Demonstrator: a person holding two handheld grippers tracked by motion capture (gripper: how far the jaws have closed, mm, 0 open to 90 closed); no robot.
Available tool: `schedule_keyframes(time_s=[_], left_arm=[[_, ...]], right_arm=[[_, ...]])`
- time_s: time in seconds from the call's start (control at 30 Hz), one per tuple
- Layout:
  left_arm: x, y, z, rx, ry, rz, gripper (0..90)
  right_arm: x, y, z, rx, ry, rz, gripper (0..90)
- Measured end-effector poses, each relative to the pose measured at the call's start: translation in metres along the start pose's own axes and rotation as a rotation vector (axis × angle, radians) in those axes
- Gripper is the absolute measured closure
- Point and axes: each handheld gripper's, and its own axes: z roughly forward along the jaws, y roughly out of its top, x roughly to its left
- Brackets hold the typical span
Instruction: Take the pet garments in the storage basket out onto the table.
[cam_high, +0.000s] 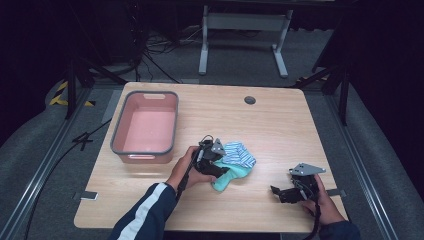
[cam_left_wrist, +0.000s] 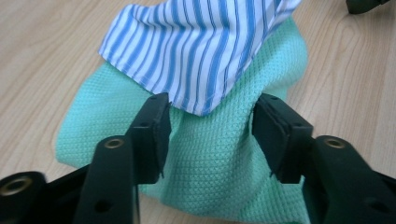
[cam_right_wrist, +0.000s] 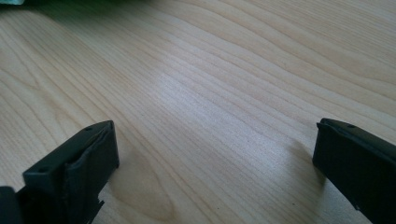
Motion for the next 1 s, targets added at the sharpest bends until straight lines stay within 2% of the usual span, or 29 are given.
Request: schedule_keyframes(time_s=[0.07, 0.17, 0.3, 0.43, 0.57, 0.6, 0.73, 1.0], left_arm=[[-0.001, 0.0, -0.002, 0.011, 0.023, 0.009, 38.5], [-0.001, 0.001, -0.005, 0.015, 0.032, 0.015, 31.2], [-0.001, 0.001, -0.009, 0.019, 0.051, 0.01, 26.4], [-0.003, 0.002, -0.016, -0.005, 0.043, 0.007, 26.5], [-0.004, 0.002, -0.021, 0.009, 0.044, 0.021, 24.4], [-0.005, 0.002, -0.024, 0.02, 0.048, 0.045, 24.3], [-0.008, 0.001, -0.028, 0.031, 0.061, 0.07, 22.1], [-0.008, -0.006, -0.039, 0.051, 0.078, 0.086, 21.6]], right_arm=[[0.0, 0.0, 0.0, 0.0, 0.0, 0.0, 0.5], [0.0, 0.0, 0.0, 0.0, 0.0, -0.001, 0.5], [0.0, 0.0, 0.0, 0.0, 0.0, 0.0, 0.5], [0.0, 0.0, 0.0, 0.0, 0.0, 0.0, 0.5], [0.0, 0.0, 0.0, 0.0, 0.0, -0.001, 0.5], [0.0, 0.0, 0.0, 0.0, 0.0, 0.0, 0.5], [0.0, 0.0, 0.0, 0.0, 0.0, -0.001, 0.5], [0.0, 0.0, 0.0, -0.001, 0.0, 0.004, 0.5]])
